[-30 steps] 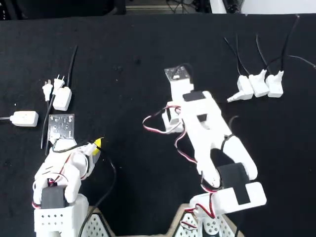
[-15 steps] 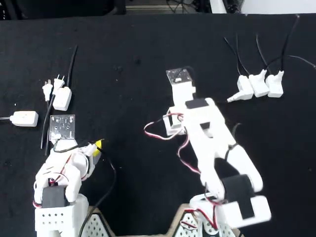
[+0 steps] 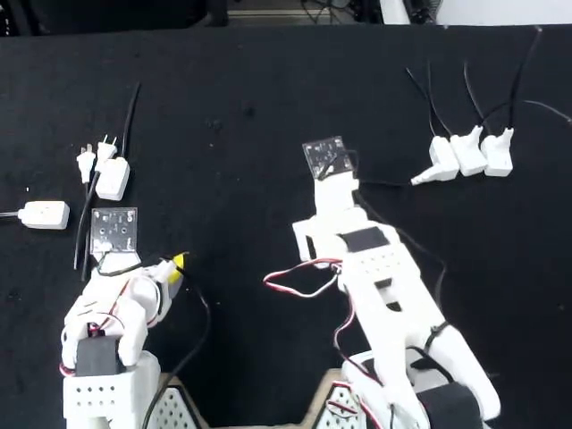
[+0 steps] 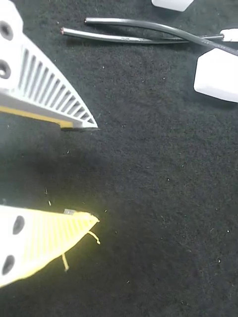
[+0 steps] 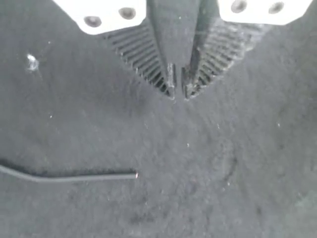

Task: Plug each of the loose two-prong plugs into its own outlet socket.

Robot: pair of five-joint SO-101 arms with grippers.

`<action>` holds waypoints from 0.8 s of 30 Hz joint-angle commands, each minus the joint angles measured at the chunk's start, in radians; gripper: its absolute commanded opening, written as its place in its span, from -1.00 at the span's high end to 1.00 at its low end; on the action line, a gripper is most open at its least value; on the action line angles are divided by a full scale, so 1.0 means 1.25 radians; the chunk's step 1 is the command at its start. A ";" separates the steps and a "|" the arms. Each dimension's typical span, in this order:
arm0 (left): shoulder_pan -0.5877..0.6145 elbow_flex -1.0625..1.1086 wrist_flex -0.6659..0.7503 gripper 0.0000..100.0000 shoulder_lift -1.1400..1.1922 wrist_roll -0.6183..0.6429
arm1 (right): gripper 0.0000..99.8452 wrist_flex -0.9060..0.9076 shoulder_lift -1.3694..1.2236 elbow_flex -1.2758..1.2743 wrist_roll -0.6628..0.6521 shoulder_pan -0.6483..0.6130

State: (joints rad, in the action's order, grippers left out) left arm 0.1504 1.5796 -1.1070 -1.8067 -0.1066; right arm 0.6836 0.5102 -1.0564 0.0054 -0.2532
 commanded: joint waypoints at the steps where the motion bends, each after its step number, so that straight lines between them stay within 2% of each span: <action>1: 0.002 -0.068 0.006 0.47 0.000 -0.059 | 0.98 -0.020 0.029 0.001 -0.001 -0.011; 3: 0.017 -0.091 0.006 0.52 0.002 -0.063 | 0.98 -0.031 0.029 -0.002 -0.001 -0.011; 6: 0.057 -0.112 0.012 0.92 0.002 -0.061 | 0.98 -0.060 0.029 -0.019 -0.004 -0.010; 7: 0.073 -0.118 0.012 0.96 0.002 -0.065 | 0.98 -0.071 0.029 -0.026 -0.006 -0.010; 9: 0.098 -0.128 0.012 0.88 0.002 -0.068 | 0.98 -0.092 0.029 -0.037 -0.006 -0.010; 11: 0.117 -0.148 0.014 0.95 0.004 -0.092 | 0.98 -0.097 0.029 -0.041 -0.006 -0.010; 18: 0.213 -0.277 0.001 0.94 0.036 -0.149 | 0.98 -0.097 0.029 -0.042 -0.006 -0.010; 24: 0.265 -0.485 -0.050 0.94 0.344 -0.239 | 0.97 -0.097 0.029 -0.044 -0.005 -0.010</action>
State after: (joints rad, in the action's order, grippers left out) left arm 0.4434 1.1362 -1.1531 -1.5827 -0.3567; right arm 0.5838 0.5117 -1.1132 0.0054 -0.2532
